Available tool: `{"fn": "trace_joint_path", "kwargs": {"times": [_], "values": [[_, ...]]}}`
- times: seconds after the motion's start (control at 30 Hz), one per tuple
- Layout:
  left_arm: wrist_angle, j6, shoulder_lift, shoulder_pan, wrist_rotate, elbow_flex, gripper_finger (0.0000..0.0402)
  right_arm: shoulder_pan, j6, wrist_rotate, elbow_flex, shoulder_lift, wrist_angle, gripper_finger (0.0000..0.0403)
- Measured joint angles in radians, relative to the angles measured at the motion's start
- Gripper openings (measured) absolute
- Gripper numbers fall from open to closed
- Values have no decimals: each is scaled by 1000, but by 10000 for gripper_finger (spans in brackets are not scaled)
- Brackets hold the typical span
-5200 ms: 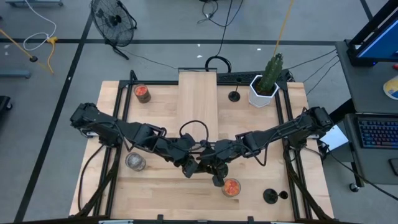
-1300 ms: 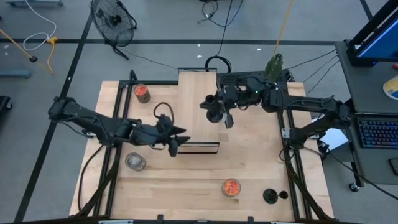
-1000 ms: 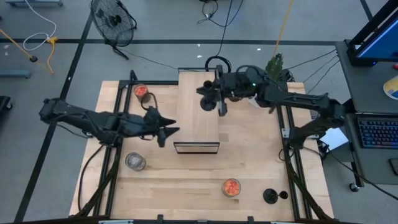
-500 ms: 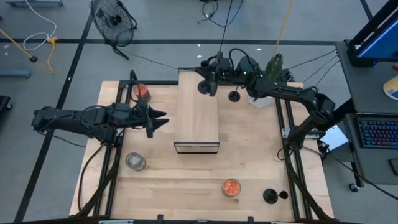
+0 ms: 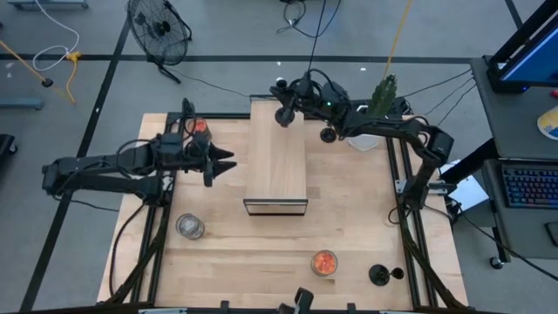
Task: Pick & Place candle stick holders
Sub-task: Put the bottom left black candle holder on the shelf
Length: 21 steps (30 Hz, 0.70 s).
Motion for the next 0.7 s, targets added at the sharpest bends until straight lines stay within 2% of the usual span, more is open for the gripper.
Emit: {"fn": "trace_joint_path", "kwargs": {"times": [0.3,0.7], "values": [[-7,0,0,46,67,0,225,-34,-1,134,-1,26,-9,8],[-7,3,0,52,69,0,225,-49,39,214,1,52,-15,9]]}}
